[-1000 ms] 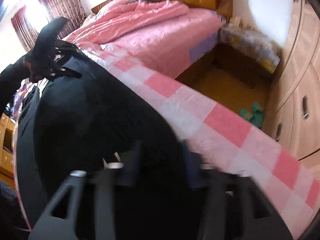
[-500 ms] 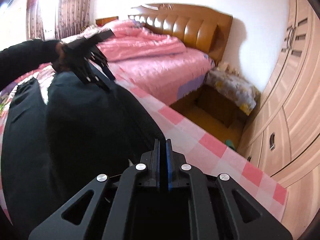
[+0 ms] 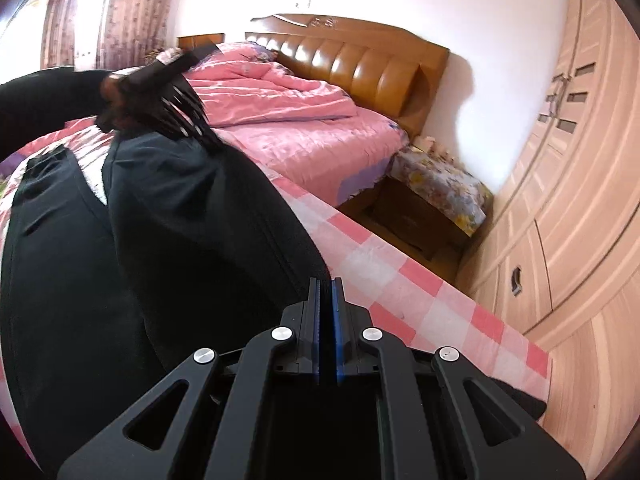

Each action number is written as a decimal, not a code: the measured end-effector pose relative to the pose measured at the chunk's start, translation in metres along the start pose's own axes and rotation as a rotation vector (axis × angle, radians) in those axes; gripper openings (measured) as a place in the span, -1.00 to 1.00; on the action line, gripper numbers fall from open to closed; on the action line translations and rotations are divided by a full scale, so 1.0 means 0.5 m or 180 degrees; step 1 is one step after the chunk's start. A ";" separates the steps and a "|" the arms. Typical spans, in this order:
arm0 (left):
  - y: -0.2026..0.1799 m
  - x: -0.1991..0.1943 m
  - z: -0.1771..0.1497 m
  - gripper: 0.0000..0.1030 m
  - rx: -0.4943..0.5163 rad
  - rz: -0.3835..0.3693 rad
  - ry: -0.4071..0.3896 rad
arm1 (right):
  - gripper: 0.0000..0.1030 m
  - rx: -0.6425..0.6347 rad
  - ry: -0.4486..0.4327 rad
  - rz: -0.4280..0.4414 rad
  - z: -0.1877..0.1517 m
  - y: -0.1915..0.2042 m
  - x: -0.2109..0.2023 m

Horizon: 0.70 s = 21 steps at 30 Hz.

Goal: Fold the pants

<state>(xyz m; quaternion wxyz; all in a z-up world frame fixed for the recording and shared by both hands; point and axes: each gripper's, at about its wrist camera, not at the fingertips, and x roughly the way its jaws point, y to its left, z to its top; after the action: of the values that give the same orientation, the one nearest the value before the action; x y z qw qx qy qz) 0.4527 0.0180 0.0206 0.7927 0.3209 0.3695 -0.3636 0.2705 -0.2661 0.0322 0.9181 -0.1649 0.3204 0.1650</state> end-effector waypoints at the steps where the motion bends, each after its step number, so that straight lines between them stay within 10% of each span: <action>1: -0.020 -0.048 -0.003 -0.87 0.0097 0.0226 -0.0143 | -0.83 0.0014 -0.0043 -0.0043 0.004 0.011 -0.019; 10: -0.360 -0.443 -0.227 -1.00 0.0860 0.1535 -0.0724 | -0.83 -0.0070 -0.0477 0.0043 -0.110 0.151 -0.282; 16: -0.522 -0.401 -0.464 -1.00 0.0090 0.1130 -0.0285 | -0.83 0.0079 0.0240 0.0396 -0.308 0.270 -0.256; 21: -0.507 -0.344 -0.476 -0.81 -0.0950 0.0288 -0.0441 | -0.83 0.0121 0.0125 0.0260 -0.304 0.280 -0.281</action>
<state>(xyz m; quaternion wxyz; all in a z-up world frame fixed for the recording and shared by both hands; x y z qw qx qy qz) 0.0833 0.1271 -0.0233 0.8706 0.1901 0.3490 -0.2900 0.0280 -0.2310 -0.0173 0.9071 -0.1374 0.3480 0.1930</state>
